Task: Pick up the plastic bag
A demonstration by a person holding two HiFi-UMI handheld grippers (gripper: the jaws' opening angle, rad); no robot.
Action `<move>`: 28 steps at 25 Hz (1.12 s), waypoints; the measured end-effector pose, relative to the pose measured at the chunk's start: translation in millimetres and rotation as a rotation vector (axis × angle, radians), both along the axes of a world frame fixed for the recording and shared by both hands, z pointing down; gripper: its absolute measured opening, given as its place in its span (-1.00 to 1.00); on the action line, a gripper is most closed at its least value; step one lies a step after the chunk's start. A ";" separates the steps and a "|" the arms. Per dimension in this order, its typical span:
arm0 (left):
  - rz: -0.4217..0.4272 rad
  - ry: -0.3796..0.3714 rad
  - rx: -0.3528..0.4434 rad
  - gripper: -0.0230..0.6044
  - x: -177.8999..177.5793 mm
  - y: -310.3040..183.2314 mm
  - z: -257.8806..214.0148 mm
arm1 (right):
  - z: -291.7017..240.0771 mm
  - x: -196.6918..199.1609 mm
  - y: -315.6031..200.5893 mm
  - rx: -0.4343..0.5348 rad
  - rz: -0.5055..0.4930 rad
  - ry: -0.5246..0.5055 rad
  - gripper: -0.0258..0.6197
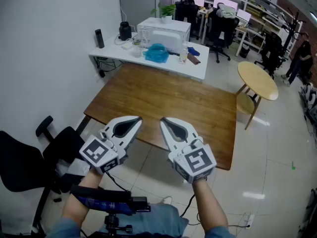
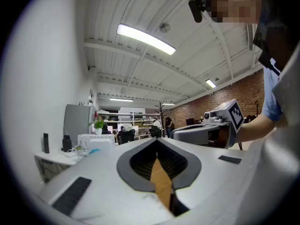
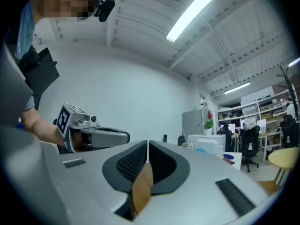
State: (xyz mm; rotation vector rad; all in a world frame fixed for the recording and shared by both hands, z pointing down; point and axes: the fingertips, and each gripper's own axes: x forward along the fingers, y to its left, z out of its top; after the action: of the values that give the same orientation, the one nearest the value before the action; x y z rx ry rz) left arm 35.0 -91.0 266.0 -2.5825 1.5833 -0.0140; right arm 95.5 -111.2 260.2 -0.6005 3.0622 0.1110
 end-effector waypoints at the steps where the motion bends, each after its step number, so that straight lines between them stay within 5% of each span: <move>1: -0.014 -0.002 0.004 -0.92 -3.6 1.5 0.6 | 0.5 -4.3 1.1 0.003 -0.011 0.001 -0.85; 16: -0.408 0.006 -0.006 -0.91 -92.4 78.6 15.2 | 12.7 -111.2 62.0 -0.008 -0.401 0.002 -0.85; 28: -0.746 0.008 0.014 -0.89 -205.5 220.5 16.8 | 18.4 -239.1 202.7 -0.020 -0.740 -0.020 -0.85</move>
State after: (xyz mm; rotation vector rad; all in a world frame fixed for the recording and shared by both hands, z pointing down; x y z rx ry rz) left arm -170.5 129.5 282.7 -1.8285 2.4192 -0.0548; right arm -143.6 91.6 278.6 0.5400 3.0341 0.0558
